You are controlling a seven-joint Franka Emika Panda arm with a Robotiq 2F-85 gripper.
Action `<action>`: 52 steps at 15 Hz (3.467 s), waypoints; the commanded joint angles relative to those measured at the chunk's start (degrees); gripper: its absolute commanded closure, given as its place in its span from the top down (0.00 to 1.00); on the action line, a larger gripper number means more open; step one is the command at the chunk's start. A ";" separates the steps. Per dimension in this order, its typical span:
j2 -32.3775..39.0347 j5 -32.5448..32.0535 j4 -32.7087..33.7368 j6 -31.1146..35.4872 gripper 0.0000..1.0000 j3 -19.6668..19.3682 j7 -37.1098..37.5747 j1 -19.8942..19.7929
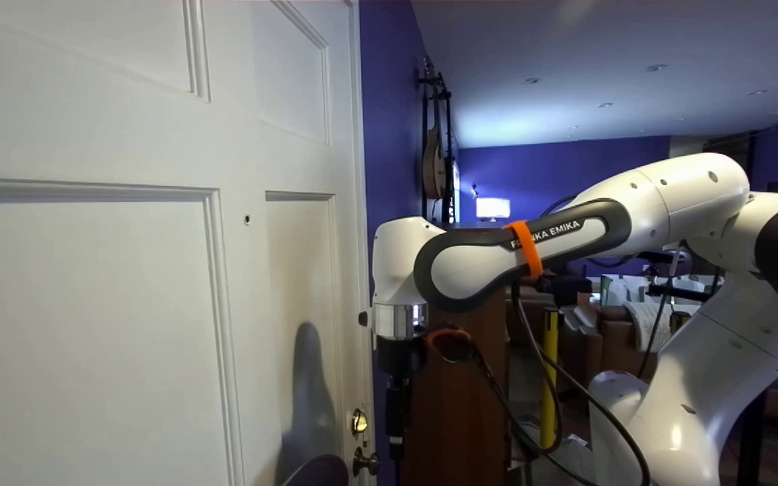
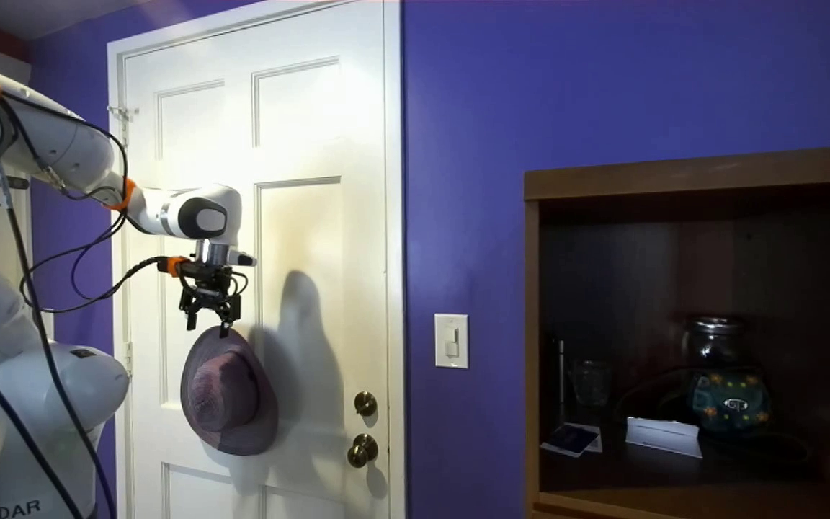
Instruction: Put the hat on top of the cabinet
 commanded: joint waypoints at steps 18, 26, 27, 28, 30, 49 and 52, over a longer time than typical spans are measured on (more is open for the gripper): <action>2.34 1.58 -10.39 25.80 1.00 4.22 7.68 4.72; 2.30 1.58 -10.38 25.79 1.00 4.15 7.67 4.70; 2.30 1.58 -10.38 25.79 1.00 4.14 7.67 4.70; 2.30 1.58 -10.38 25.79 1.00 4.14 7.67 4.70; 2.30 1.58 -10.38 25.79 1.00 4.14 7.67 4.70; 2.30 1.58 -10.38 25.79 1.00 4.14 7.67 4.70; 2.30 1.58 -10.38 25.79 1.00 4.14 7.67 4.70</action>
